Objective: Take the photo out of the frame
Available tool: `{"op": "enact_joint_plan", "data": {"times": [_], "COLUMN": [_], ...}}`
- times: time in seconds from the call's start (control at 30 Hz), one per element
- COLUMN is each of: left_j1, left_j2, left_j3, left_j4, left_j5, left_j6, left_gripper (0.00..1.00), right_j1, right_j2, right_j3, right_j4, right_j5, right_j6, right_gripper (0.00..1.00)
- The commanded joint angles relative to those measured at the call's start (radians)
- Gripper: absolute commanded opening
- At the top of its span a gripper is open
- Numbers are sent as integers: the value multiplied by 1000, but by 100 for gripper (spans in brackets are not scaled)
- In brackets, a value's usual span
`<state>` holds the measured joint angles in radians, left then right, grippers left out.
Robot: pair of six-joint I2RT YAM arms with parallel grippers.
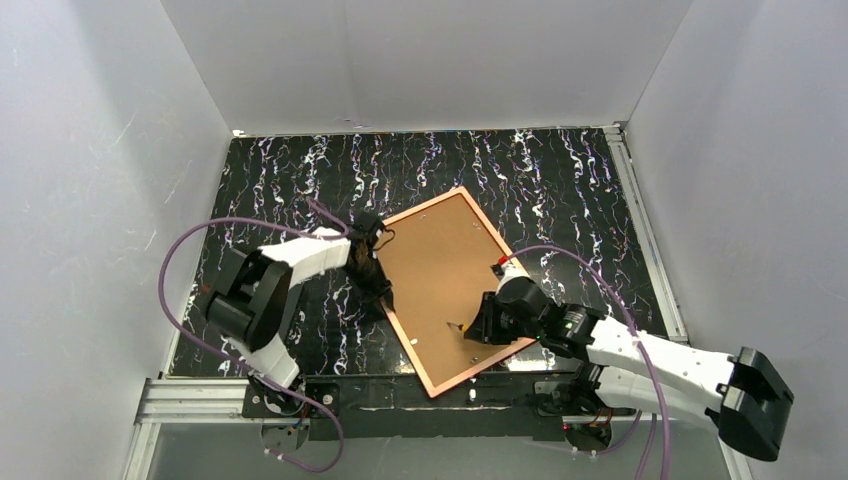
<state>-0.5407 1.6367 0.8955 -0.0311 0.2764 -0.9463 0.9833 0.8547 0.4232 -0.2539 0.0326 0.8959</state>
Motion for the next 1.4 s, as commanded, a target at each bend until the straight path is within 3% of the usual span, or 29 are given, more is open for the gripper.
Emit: {"op": "enact_joint_plan", "data": {"times": [0.0, 0.13, 0.27, 0.53, 1.37], "left_j1": [101, 135, 166, 191, 204], "left_j2": [147, 267, 278, 313, 336], "left_j3": [233, 379, 315, 316, 327], "left_j4": [-342, -465, -334, -330, -345], "left_j5": [109, 146, 195, 213, 206], "left_j6": [295, 385, 337, 311, 292], "left_gripper": [0, 0, 0, 0, 0], "right_j1": [82, 182, 271, 314, 410], "right_j2": [113, 256, 402, 608, 580], "right_j3": [95, 200, 330, 495, 425], "right_j4": [70, 62, 15, -75, -52], "right_j5": [69, 148, 223, 290, 295], "right_j6": [38, 70, 105, 149, 247], "right_gripper": [1, 1, 1, 1, 1]}}
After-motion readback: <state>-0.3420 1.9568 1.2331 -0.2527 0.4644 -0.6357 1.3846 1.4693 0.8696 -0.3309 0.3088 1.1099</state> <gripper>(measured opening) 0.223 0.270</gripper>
